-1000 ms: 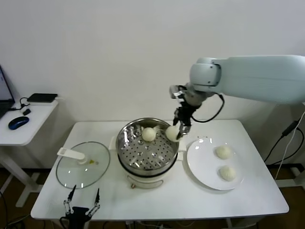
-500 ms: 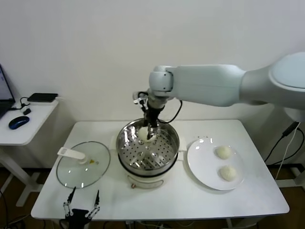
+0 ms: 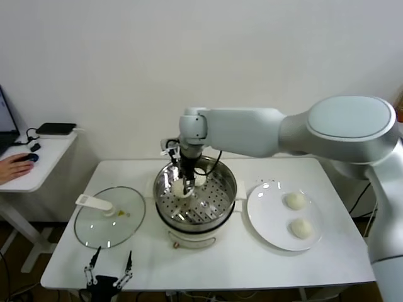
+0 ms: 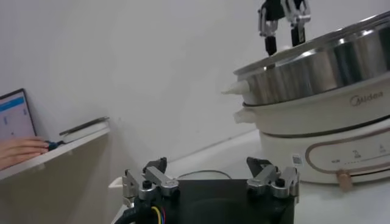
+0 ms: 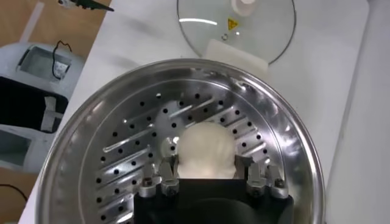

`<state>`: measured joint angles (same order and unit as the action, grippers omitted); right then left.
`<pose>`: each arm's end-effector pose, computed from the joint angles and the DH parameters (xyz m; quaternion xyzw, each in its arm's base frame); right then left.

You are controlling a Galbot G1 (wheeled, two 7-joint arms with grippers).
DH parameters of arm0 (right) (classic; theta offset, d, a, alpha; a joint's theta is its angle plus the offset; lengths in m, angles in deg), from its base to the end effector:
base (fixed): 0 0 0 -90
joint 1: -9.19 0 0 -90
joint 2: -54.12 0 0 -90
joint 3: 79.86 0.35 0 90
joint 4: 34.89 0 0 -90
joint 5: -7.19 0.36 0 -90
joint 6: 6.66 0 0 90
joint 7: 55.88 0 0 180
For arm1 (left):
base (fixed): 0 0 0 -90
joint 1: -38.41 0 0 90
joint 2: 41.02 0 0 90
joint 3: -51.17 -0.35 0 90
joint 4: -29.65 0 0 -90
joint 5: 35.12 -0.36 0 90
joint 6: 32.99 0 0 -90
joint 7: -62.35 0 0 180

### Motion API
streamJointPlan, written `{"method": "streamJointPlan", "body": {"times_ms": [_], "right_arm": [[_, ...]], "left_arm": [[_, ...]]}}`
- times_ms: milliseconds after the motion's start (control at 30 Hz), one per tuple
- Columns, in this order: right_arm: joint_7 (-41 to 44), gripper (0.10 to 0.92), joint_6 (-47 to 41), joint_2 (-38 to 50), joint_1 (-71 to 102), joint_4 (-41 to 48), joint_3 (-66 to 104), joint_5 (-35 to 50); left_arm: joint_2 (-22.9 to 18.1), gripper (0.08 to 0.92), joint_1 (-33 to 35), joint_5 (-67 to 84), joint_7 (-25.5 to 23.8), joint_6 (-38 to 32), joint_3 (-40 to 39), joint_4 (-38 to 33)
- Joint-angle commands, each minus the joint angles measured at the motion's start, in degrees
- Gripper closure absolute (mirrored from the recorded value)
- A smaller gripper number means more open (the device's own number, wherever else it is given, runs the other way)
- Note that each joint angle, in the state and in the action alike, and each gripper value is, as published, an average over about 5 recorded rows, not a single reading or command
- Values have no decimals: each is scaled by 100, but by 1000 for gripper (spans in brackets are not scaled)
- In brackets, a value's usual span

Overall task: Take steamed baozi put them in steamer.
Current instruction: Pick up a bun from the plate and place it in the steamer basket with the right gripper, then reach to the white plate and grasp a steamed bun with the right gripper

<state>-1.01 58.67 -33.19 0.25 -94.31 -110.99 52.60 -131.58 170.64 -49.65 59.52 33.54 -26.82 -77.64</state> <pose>0.5633 0.2400 -0.0736 0.5883 -0.4796 0.5529 0.3437 0.0852 0.0691 -0.4064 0.0050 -0.9833 -0.1791 0.0304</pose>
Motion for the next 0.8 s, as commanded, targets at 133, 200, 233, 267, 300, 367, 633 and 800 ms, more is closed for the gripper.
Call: {"method": "streamJointPlan", "body": {"times_ms": [133, 200, 233, 267, 300, 367, 633, 800], "right_arm": [[-94, 393, 3, -288, 265, 337, 56, -243], [-135, 376, -1, -248, 257, 311, 85, -251], [-146, 354, -11, -209, 237, 272, 108, -242], [-147, 333, -17, -157, 204, 214, 127, -202], [-151, 307, -25, -94, 146, 136, 146, -131], [-164, 258, -49, 64, -32, -71, 177, 92], [256, 203, 229, 1332, -1124, -1102, -242, 585], [808, 202, 977, 2425, -1624, -1380, -959, 76]], "left_arm": [[12, 177, 5, -1, 5, -15, 7, -4], [8, 177, 7, -4, 5, -19, 2, -7], [7, 177, 8, -5, 5, -19, 1, -6], [6, 177, 11, -6, 5, -20, 3, -4], [7, 177, 14, -7, 6, -22, 7, 0], [9, 177, 20, -9, 8, -29, 17, 13], [2, 177, 23, -45, 9, -34, 3, 21], [5, 177, 47, -68, 9, -42, -2, 7]]}}
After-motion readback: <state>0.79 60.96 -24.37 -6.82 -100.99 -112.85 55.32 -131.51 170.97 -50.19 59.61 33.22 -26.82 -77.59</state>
